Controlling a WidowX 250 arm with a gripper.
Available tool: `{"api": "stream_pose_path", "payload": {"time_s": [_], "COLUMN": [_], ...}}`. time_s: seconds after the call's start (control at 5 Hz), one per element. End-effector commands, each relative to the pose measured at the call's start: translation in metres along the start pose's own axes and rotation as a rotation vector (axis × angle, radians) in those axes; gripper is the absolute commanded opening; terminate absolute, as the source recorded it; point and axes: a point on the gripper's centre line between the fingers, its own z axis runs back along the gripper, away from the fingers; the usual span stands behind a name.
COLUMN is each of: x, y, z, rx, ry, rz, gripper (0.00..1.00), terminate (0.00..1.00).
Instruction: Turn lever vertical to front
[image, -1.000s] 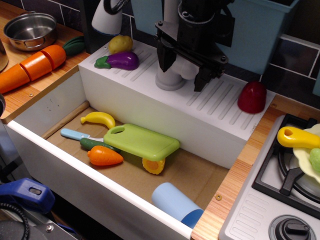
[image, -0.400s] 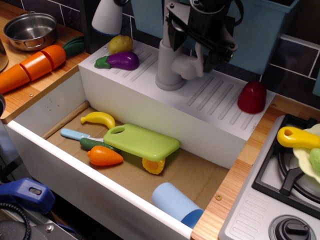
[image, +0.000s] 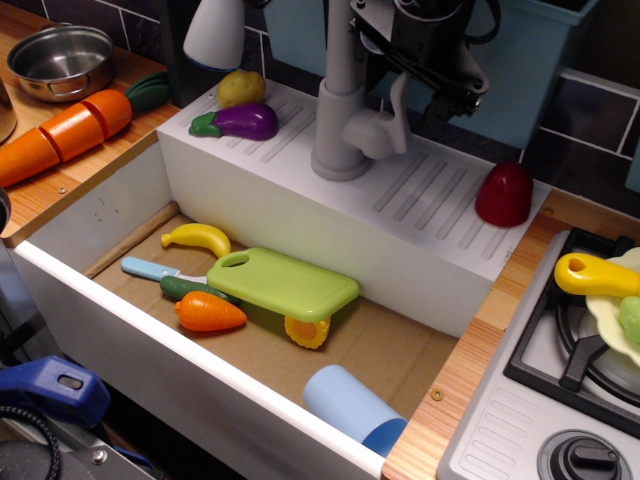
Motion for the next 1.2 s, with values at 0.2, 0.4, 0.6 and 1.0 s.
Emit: {"api": "stream_pose_path", "payload": {"time_s": [0.2, 0.4, 0.6, 1.0], "x": [0.018, 0.015, 0.017, 0.0], "y": [0.01, 0.006, 0.004, -0.003], "z": [0.01, 0.012, 0.013, 0.013], "rx": [-0.003, -0.003, -0.009, -0.043], "ry": [-0.066, -0.058, -0.056, -0.028], "rz": [0.016, 0.048, 0.063, 0.132], "gripper": [1.0, 0.0, 0.0, 0.0], "terminate": [0.0, 0.0, 0.0, 0.0]}}
